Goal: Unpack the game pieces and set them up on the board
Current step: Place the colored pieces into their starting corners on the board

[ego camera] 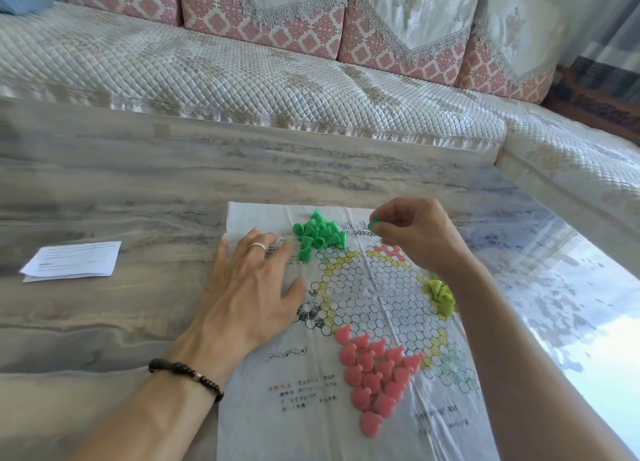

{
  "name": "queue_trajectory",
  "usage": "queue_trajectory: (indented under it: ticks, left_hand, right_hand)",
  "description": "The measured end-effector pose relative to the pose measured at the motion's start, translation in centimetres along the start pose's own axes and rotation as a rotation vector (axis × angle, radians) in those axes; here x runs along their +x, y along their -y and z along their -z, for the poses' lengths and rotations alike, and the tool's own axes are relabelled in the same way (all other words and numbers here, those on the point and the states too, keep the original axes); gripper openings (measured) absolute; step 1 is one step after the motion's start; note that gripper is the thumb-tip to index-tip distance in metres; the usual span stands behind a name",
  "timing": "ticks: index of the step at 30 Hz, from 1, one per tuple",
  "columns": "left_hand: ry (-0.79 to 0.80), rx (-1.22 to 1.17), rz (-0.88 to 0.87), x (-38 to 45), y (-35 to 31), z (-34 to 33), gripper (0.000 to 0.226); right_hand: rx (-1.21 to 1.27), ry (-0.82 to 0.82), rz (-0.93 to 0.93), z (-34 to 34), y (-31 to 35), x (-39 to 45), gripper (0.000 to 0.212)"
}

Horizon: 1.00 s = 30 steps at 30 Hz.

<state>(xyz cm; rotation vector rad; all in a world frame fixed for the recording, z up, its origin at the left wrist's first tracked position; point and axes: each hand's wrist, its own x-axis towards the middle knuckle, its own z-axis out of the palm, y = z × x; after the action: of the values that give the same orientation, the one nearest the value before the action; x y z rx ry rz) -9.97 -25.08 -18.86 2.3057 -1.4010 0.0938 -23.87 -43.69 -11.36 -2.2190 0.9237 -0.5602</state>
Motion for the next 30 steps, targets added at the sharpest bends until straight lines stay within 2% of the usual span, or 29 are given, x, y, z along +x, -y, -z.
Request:
queue_trajectory:
  ticks: [9, 16, 21, 24, 26, 30]
  left_hand:
    - [0.02, -0.058, 0.034, 0.1, 0.1, 0.0, 0.059]
    - [0.025, -0.072, 0.041, 0.1, 0.3, -0.1, 0.06]
    - [0.026, -0.076, 0.041, 0.1, 0.4, -0.2, 0.06]
    - [0.023, -0.079, 0.036, 0.2, 0.4, -0.2, 0.059]
    - [0.024, -0.071, 0.031, 0.2, 0.4, -0.1, 0.059]
    - [0.033, -0.068, 0.026, 0.1, 0.5, 0.1, 0.059]
  right_hand:
    - [-0.054, -0.012, -0.02, -2.1, -2.0, -0.2, 0.004]
    - [-0.145, 0.041, -0.003, -2.6, -3.2, 0.0, 0.014]
    - [-0.167, 0.07, 0.004, -2.5, -3.1, -0.1, 0.008]
    - [-0.145, -0.02, 0.036, -2.0, -2.6, -0.5, 0.019]
    - [-0.201, -0.073, 0.085, -1.5, -1.7, -0.2, 0.018]
    - [-0.403, 0.071, 0.204, -1.8, 0.2, 1.6, 0.02]
